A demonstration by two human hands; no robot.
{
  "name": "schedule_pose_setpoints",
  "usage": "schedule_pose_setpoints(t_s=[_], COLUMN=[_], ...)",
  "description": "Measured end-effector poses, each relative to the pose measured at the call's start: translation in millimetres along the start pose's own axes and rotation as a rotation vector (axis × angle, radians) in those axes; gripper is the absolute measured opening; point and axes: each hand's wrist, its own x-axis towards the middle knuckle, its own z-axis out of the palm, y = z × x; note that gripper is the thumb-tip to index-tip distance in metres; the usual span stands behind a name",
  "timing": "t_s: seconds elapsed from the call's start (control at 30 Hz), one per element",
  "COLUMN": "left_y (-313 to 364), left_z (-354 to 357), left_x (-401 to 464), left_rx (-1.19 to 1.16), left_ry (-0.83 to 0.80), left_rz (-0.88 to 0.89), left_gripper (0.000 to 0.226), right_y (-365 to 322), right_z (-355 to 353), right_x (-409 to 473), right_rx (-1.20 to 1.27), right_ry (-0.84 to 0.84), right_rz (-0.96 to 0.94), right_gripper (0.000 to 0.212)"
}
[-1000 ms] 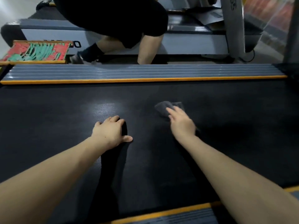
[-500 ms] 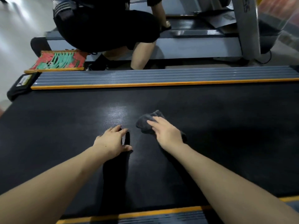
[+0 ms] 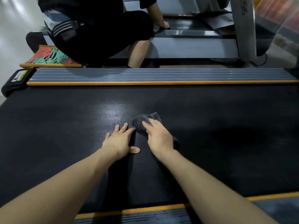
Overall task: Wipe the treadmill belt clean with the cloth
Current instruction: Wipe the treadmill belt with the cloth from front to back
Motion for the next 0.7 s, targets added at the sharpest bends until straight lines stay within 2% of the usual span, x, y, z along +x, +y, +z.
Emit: schedule_pose_setpoints(t_s=[0.07, 0.1, 0.23, 0.3, 0.33, 0.37, 0.47, 0.57, 0.6, 0.63, 0.7], left_y=[-1.5, -2.5, -1.1, -1.2, -2.5, -4.2, -8.5, -10.7, -11.5, -12.9, -15.9], left_z=[1.9, 3.1, 5.6, 5.5, 5.1, 4.7, 3.2, 7.6, 10.6, 13.3, 15.8], left_x=[-3.7, -6.6, -18.2, -22.3, -23.2, -23.4, -22.1, -22.6, -24.3, -27.0, -31.5], left_rx=[-0.031, -0.038, 0.031, 0.037, 0.021, -0.002, -0.058, -0.058, -0.064, -0.074, -0.059], left_ry=[0.016, 0.031, 0.131, 0.165, 0.164, 0.149, 0.106, 0.081, 0.053, 0.025, 0.007], left_rz=[0.005, 0.003, 0.024, 0.034, 0.033, 0.032, 0.024, 0.039, 0.056, 0.071, 0.094], left_gripper=[0.098, 0.096, 0.084, 0.082, 0.083, 0.086, 0.098, 0.106, 0.108, 0.108, 0.109], right_y=[31.4, 54.2, 121.7, 102.4, 81.3, 57.3, -5.0, 10.4, 29.0, 51.1, 96.4], right_z=[-22.9, -34.6, -71.4, -64.2, -55.4, -43.0, -2.6, -13.4, -26.0, -38.8, -67.8], right_x=[-1.7, -4.2, -19.2, -14.4, -8.9, -4.2, -8.8, -15.8, -19.1, -24.7, -37.7], right_rx=[-0.052, -0.088, -0.195, -0.228, -0.243, -0.242, -0.118, -0.017, -0.062, -0.098, -0.15], right_ry=[-0.081, -0.083, 0.078, 0.141, 0.16, 0.155, 0.052, -0.069, -0.086, -0.097, -0.024], right_rz=[-0.079, -0.03, 0.418, 0.592, 0.613, 0.566, 0.207, -0.111, -0.15, -0.102, 0.15], right_gripper=[0.041, 0.041, 0.043, 0.048, 0.05, 0.052, 0.054, 0.045, 0.044, 0.045, 0.046])
